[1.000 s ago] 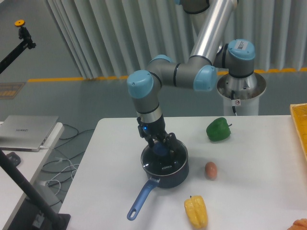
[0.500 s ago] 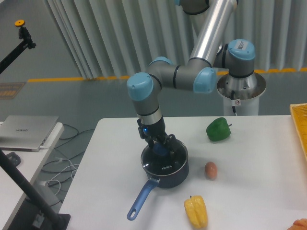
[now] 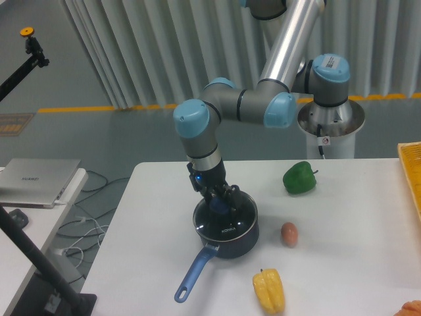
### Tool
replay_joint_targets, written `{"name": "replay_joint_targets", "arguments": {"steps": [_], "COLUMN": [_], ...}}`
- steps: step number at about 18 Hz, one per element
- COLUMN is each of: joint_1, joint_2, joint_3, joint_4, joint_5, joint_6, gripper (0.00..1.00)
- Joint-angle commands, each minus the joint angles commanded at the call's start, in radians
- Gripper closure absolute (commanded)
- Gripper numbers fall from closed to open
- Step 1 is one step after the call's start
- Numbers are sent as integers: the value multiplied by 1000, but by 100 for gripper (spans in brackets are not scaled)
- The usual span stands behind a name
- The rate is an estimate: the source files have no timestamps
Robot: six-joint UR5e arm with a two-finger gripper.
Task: Open the lid
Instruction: 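Lift the glass lid off the saucepan rim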
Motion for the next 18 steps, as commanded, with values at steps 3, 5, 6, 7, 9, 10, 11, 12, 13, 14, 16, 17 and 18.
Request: {"name": "replay_joint_targets", "arguments": {"steps": [3,5,6,7,9,10,11,12,13,14,16,17,18], "joint_1": [0,-2,0,0,0,0,0,0,0,0,-2,0,0], "joint_2": [0,0,2,2,3,3,5,6,8,11,20,24,32], "joint_3": [0,0,0,0,0,2,2,2,2,2,2,2,2], "joint_4": [0,0,0,0,0,0,0,0,0,-2,-2,-2,-2], "joint_5": [0,0,0,0,-2,-2,-2,-2,-2,-3,-5,-5,-6], "joint_6": [0,0,0,0,2,2,2,3,3,3,3,3,3], "gripper": [48,51,52,52,52,52,52,52,52,52,52,52,52]}}
